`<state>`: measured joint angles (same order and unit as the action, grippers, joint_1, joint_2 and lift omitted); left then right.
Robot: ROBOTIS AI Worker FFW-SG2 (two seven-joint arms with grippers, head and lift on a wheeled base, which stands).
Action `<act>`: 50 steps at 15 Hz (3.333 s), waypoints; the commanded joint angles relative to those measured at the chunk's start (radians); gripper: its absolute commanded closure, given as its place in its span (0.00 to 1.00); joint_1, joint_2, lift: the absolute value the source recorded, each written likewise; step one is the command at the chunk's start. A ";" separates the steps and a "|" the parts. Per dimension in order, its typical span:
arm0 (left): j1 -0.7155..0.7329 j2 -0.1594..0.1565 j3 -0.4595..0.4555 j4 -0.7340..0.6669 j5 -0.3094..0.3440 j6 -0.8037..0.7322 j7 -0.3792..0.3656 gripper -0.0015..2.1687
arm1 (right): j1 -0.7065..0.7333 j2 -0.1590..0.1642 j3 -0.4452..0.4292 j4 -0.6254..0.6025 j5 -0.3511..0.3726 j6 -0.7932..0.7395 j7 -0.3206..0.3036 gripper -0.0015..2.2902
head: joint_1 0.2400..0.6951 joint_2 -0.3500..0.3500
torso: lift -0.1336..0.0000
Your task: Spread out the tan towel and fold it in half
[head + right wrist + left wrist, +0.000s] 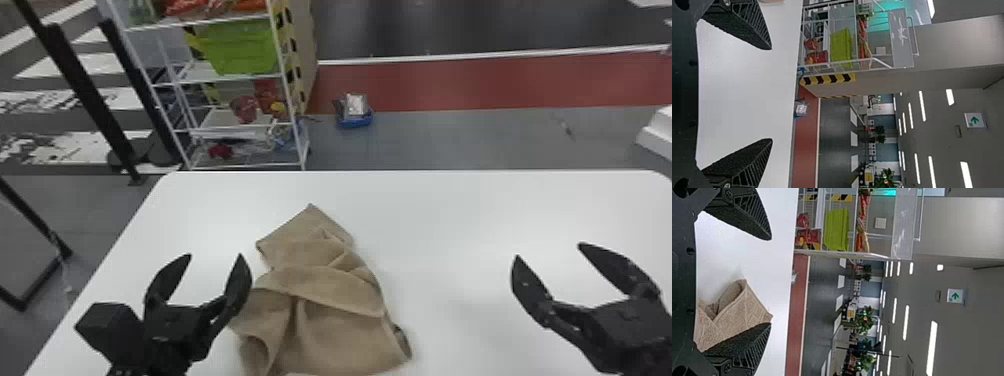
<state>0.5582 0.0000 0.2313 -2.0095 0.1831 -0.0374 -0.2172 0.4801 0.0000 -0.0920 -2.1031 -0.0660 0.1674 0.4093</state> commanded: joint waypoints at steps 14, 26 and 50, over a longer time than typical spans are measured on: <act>0.020 -0.003 0.003 -0.020 0.019 0.006 -0.117 0.05 | -0.002 0.001 -0.020 -0.001 -0.020 0.004 0.020 0.01 | 1.00 0.72 | 0.07; 0.031 -0.003 -0.214 -0.054 -0.347 -0.046 -0.159 0.07 | -0.046 0.001 -0.247 0.009 -0.087 0.151 0.082 0.02 | 1.00 0.30 | 0.07; -0.116 -0.003 -0.432 -0.132 -0.794 0.632 -0.329 0.29 | -0.075 0.001 -0.336 0.018 -0.181 0.258 0.088 0.02 | 1.00 0.07 | 0.07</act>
<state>0.4457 0.0000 -0.1996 -2.1427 -0.6130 0.5942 -0.5478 0.4067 0.0000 -0.4286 -2.0865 -0.2476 0.4220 0.4970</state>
